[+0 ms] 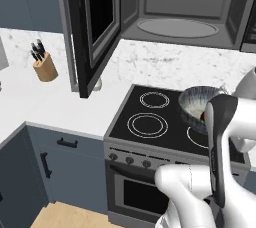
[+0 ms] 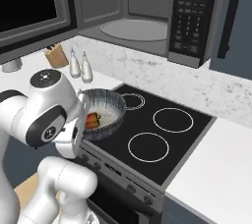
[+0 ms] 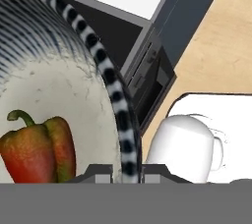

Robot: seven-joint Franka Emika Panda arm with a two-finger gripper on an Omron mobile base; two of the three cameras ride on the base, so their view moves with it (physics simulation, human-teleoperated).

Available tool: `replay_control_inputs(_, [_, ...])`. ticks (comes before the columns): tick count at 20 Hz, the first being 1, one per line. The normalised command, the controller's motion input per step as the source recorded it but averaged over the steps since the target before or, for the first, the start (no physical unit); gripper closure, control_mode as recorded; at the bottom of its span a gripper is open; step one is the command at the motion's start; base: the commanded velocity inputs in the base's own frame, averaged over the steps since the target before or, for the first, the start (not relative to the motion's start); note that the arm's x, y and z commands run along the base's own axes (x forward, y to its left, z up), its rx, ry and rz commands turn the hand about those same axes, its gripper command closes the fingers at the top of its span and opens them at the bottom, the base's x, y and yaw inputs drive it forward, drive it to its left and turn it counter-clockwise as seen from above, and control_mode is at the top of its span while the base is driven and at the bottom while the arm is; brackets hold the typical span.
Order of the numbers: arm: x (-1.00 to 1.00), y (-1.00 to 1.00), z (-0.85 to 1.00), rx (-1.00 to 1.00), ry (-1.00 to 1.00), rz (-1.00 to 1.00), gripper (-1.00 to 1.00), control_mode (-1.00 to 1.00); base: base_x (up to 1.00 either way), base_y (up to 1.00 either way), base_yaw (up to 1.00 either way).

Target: Pick the bell pepper from the sink and place it in the bowl. Then pick the bowl and place it in the microwave. Then close the microwave door and press the start button.

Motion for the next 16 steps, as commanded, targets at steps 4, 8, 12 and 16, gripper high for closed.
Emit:
replay_control_inputs(4, [-0.02,0.02,0.45,0.00,-0.09,0.00,1.00,-1.00,0.00,0.00,0.00])
replay_control_inputs(8, [-0.23,0.00,0.67,0.00,-0.18,0.02,1.00,-1.00,0.00,0.00,0.00])
replay_control_inputs(12, [-0.13,0.00,0.76,0.00,-0.14,0.06,1.00,-1.00,0.00,0.00,0.00])
replay_control_inputs(16, [0.00,0.03,0.66,-0.01,-0.17,0.03,1.00,-1.00,0.00,0.00,0.00])
